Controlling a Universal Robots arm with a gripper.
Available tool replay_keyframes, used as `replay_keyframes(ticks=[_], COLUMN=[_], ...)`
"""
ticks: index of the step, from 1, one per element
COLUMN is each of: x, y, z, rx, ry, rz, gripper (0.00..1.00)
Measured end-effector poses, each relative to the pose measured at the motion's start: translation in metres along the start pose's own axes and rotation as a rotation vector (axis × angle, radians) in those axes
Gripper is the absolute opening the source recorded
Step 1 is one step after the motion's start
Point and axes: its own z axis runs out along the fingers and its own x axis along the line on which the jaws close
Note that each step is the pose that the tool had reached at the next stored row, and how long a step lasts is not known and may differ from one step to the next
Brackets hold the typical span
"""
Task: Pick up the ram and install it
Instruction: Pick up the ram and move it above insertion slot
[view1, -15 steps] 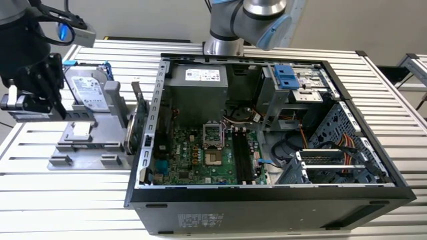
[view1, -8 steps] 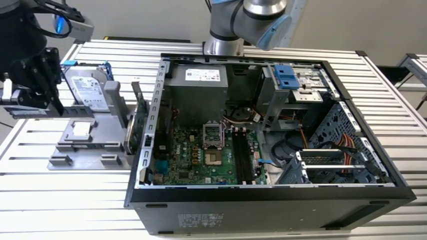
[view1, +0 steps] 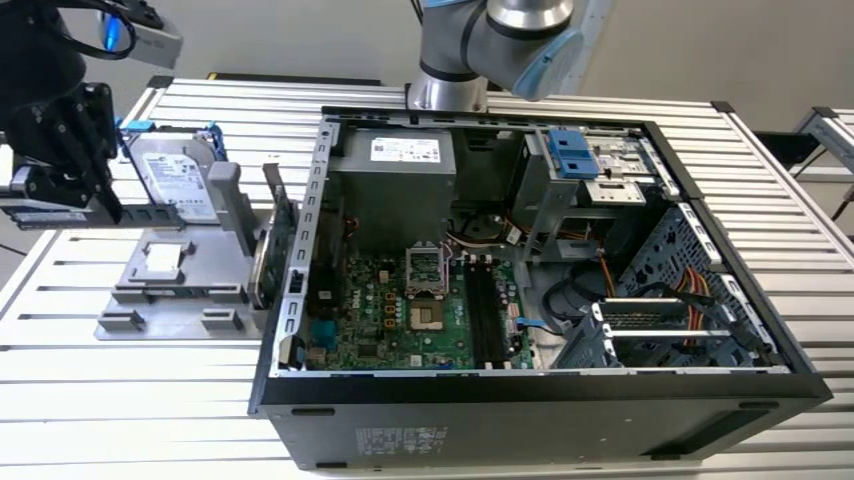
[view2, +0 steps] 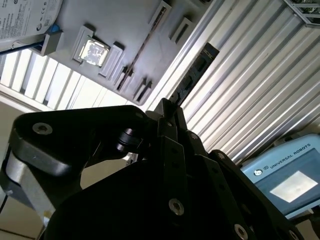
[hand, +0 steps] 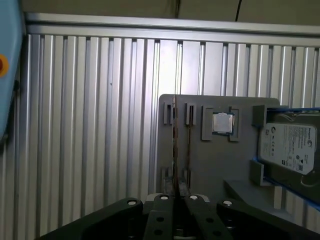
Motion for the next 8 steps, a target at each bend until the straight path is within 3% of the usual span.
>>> replay_keyframes(ticks=[8], x=[0.0], y=[0.0002], z=[-0.009], rx=[0.0001], ry=[-0.0001], rz=[0.0], gripper=[0.0])
